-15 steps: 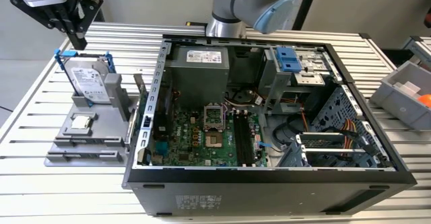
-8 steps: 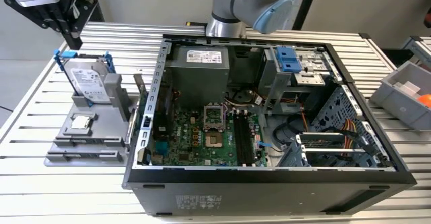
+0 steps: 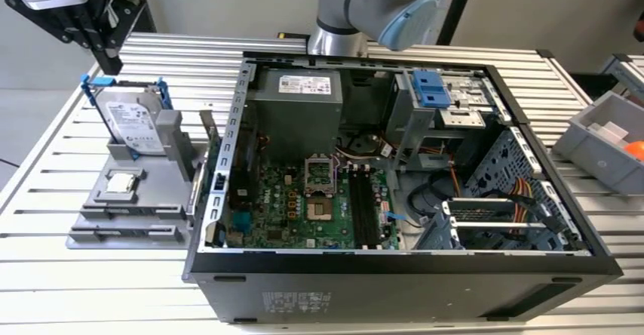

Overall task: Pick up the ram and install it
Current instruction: 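Reach for the ram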

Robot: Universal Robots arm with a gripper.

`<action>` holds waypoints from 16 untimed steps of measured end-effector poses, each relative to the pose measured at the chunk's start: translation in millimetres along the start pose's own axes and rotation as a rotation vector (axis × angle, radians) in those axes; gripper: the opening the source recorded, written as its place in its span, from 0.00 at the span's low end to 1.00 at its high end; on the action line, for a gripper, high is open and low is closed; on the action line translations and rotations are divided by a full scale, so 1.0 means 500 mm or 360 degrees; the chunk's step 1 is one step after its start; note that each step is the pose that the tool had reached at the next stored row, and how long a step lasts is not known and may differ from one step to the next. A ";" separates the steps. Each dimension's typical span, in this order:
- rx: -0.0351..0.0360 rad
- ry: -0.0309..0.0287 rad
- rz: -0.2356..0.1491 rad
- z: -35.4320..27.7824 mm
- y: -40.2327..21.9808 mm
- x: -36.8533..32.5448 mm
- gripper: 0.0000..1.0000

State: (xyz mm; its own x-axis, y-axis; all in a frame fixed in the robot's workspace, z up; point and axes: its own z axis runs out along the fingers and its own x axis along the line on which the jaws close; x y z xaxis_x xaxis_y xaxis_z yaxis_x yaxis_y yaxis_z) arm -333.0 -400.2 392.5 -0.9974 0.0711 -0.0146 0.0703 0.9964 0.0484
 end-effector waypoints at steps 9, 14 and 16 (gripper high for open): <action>0.0000 0.00002 0.0000 -0.001 -0.024 -0.002 0.00; 0.0000 0.00002 0.0000 -0.001 -0.045 -0.003 0.00; 0.0000 0.00003 0.0000 -0.002 -0.054 -0.003 0.00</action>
State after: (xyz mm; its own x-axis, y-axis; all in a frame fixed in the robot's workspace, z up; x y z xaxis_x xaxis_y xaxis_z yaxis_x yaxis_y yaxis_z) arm -333.4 -427.2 392.1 -0.9974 0.0710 -0.0144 0.0702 0.9964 0.0483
